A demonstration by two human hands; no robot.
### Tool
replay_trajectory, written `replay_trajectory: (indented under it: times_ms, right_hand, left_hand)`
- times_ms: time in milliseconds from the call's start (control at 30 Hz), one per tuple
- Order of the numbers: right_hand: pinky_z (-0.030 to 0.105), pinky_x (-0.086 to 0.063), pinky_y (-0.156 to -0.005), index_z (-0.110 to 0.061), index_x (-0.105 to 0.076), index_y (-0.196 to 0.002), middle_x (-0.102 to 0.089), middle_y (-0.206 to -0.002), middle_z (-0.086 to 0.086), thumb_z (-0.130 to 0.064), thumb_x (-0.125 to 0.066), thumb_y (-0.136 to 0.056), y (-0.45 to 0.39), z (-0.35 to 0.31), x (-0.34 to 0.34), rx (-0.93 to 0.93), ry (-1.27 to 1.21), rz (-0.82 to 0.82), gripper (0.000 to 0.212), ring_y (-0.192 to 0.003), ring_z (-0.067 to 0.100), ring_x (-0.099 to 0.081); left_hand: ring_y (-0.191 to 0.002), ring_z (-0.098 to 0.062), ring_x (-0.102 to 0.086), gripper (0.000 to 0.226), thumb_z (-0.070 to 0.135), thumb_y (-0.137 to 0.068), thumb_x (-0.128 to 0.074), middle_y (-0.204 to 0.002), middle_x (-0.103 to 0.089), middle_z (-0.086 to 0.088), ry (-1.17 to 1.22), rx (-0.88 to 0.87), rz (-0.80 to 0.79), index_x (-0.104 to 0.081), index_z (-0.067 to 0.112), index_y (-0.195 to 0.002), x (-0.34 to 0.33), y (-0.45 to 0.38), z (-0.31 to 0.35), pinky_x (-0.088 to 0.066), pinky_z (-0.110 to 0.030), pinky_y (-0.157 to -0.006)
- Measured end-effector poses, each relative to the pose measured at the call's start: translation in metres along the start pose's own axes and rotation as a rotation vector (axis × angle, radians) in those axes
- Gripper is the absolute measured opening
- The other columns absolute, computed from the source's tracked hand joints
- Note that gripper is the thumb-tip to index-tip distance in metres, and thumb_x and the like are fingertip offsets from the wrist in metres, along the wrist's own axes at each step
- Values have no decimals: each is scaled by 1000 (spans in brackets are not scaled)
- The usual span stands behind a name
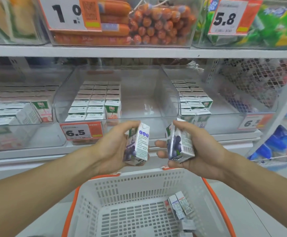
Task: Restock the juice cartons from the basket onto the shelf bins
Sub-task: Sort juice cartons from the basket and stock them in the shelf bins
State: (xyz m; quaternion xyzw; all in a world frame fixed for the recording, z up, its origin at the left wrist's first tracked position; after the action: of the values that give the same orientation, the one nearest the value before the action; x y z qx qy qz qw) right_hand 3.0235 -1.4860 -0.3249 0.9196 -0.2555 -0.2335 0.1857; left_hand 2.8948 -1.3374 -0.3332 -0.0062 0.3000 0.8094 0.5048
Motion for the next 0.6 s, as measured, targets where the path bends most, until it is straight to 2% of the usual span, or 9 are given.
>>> replay_trajectory:
  times_ms: [67,133,200,300,433,467,533,600]
  right_hand:
    - [37,-52,-64,-10,-62,-105,-69,-105,19,-48,-49,-92,0,-1,3,10,-24,-52,41,-84,34,-67]
    - [41,-50,-69,-7,-61,-105,-61,-104,20,-44,-41,-93,1,-2,3,17,-58,-134,44,-87,34,-63]
    - [42,-53,-72,-6,-60,-109,-56,-109,21,-38,-40,-93,1,-2,2,16,-48,-199,41,-96,35,-60]
    - [43,-56,-73,-5,-62,-123,-65,-116,19,-33,-47,-98,2,1,-1,44,58,-219,41,-101,33,-62]
    - [46,-60,-75,-12,-71,-107,-76,-97,3,-35,-63,-93,4,4,-5,206,364,5,28,-79,19,-72]
    - [48,-61,-74,-13,-71,-106,-76,-99,4,-37,-66,-91,3,5,-5,230,427,57,29,-83,23,-73]
    - [46,-62,-69,-14,-70,-108,-73,-101,18,-45,-71,-86,0,7,-5,255,535,146,38,-90,35,-72]
    - [47,-63,-66,-14,-70,-105,-73,-92,18,-47,-73,-84,-1,9,-8,298,617,198,40,-84,35,-73]
  left_hand:
    - [-53,-17,-52,33,39,-91,-57,-69,-58,-8,11,-27,65,-64,9,-102,0,-4,-1,-46,-21,-46]
    - [-51,-16,-60,32,34,-94,-60,-69,-63,-11,11,-63,145,-66,5,-107,-2,-5,-2,-50,-20,-44]
    - [-67,-26,-68,36,30,-90,-66,-82,-72,-16,-2,-76,175,-64,1,-111,-4,-7,-5,-59,-29,-61]
    - [-94,-34,-67,48,35,-90,-66,-108,-73,-21,-42,-74,189,-63,1,-124,-7,-9,-7,-57,-41,-83]
    - [-112,-36,-60,58,56,-97,-40,-119,-69,-20,-60,-31,68,-69,13,-122,-11,-10,-8,-38,-49,-109]
    - [-116,-34,-62,60,59,-96,-37,-118,-71,-16,-79,-30,51,-70,16,-121,-10,-12,-9,-37,-50,-111]
    - [-118,-31,-64,61,64,-94,-36,-118,-72,-10,-115,-37,12,-69,20,-122,-13,-14,-12,-40,-50,-110]
    - [-118,-30,-64,60,65,-92,-42,-120,-71,-10,-144,-54,-32,-68,21,-123,-17,-13,-14,-42,-49,-109]
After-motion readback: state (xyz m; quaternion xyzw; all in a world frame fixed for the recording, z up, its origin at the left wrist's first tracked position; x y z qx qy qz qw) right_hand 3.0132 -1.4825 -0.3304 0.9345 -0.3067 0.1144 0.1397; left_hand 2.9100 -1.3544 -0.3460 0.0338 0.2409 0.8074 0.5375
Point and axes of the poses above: each hand's wrist, its own y-axis away from the middle knuckle, its own x-axis out of the back of the hand, z = x × y, the point moved 1 cm from there along -y, towards the middle knuckle
